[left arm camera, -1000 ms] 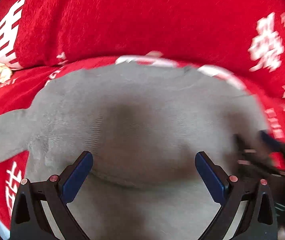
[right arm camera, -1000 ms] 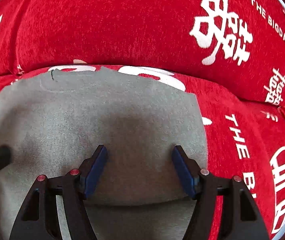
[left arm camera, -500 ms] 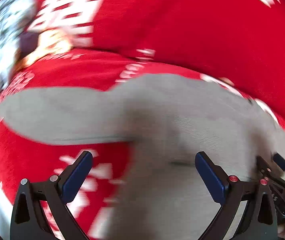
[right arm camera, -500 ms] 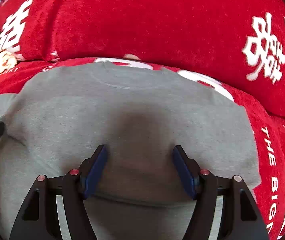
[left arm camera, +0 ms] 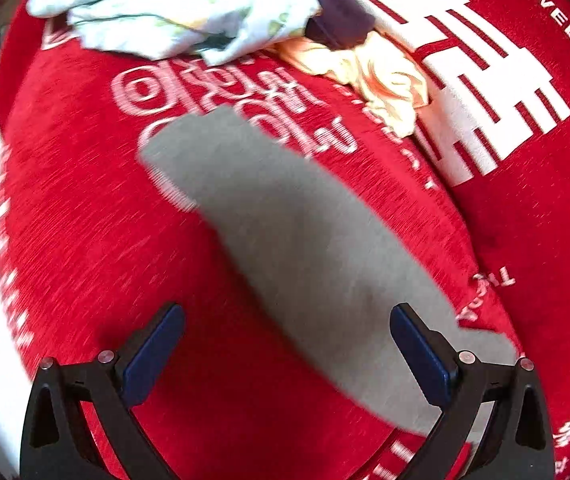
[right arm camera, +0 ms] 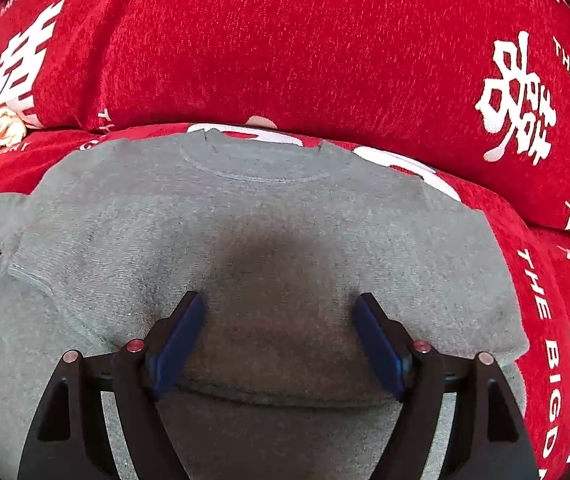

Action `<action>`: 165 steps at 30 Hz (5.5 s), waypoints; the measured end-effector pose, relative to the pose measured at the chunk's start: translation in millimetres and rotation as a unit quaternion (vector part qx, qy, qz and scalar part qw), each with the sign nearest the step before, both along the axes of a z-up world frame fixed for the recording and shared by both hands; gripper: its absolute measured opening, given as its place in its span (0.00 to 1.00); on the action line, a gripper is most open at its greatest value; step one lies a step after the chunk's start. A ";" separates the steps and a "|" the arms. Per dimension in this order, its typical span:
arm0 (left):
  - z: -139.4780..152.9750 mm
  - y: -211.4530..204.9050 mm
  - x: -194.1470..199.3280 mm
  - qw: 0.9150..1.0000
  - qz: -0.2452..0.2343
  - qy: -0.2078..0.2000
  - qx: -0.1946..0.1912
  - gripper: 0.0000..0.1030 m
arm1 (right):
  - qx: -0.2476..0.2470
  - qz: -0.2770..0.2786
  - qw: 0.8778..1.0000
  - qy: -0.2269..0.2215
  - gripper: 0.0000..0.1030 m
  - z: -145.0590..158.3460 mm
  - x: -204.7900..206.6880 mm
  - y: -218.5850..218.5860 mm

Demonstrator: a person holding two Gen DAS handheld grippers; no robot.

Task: Fold small clothes
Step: 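Grasp the other sleeve cuff with the left gripper and lift it, then fold the held sleeve across the sweater body with the left gripper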

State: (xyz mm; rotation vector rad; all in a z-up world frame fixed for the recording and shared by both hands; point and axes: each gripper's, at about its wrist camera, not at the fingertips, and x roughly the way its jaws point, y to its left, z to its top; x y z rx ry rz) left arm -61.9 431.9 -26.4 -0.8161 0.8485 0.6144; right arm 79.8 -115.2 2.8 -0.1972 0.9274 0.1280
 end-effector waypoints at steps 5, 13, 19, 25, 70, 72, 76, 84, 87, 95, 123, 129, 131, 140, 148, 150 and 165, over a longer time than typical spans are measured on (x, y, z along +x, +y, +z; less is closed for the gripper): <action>1.5 7.3 32.5 1.000 -0.007 0.010 0.025 0.97 | 0.001 -0.001 1.000 0.000 0.78 0.1 -0.2 -0.7; 0.1 30.6 14.0 0.998 -0.013 -0.049 -0.024 0.11 | -0.001 -0.001 1.000 -0.004 0.78 18.8 -4.1 7.8; 17.0 26.1 -4.4 0.996 -0.014 -0.083 -0.012 0.10 | -0.001 0.059 0.998 -0.021 0.78 46.7 10.0 76.6; 50.2 7.8 -14.2 0.994 -0.025 -0.095 0.049 0.10 | -0.023 0.116 0.993 0.018 0.78 23.3 32.7 174.8; 121.6 -64.6 11.2 0.982 -0.085 -0.036 0.167 0.10 | -0.025 0.175 0.984 -0.010 0.78 40.5 -44.8 211.4; 125.8 -73.4 14.5 0.981 -0.088 -0.033 0.172 0.10 | -0.017 0.155 0.988 -0.001 0.78 37.0 -42.5 191.5; 133.5 -95.4 24.5 0.977 -0.102 -0.024 0.187 0.10 | 0.007 0.115 0.993 0.010 0.78 32.7 -40.2 149.8; 142.4 -140.3 45.1 0.969 -0.134 -0.010 0.208 0.10 | 0.026 0.077 0.996 0.025 0.78 22.9 -39.3 95.1; 145.2 -157.5 51.9 0.965 -0.146 -0.004 0.217 0.10 | 0.035 0.071 0.996 0.027 0.78 20.6 -41.5 81.0; 147.5 -207.2 70.3 0.955 -0.183 0.004 0.234 0.10 | 0.045 0.051 0.997 0.034 0.78 13.2 -45.2 45.7; 125.2 -453.2 120.3 0.899 -0.345 0.024 0.269 0.10 | 0.087 -0.014 0.996 0.023 0.78 19.7 -65.6 -78.7; 122.9 -494.7 117.3 0.883 -0.374 0.022 0.284 0.10 | 0.095 -0.026 0.995 0.015 0.78 25.8 -71.2 -99.8; 120.4 -506.7 116.5 0.878 -0.382 0.023 0.287 0.10 | 0.097 -0.034 0.995 0.011 0.78 27.4 -73.3 -110.0; 109.4 -557.6 112.2 0.859 -0.416 0.031 0.299 0.10 | 0.111 -0.070 0.991 0.000 0.78 34.3 -81.4 -153.9; 95.3 -590.2 101.0 0.839 -0.445 0.040 0.311 0.10 | 0.123 -0.097 0.988 -0.004 0.78 39.3 -86.7 -182.6; 90.7 -595.6 99.7 0.835 -0.451 0.045 0.311 0.10 | 0.125 -0.101 0.987 -0.004 0.78 38.9 -87.5 -188.6; 45.5 -606.7 104.0 0.820 -0.498 0.086 0.269 0.21 | 0.127 -0.113 0.985 0.001 0.78 35.7 -91.4 -203.0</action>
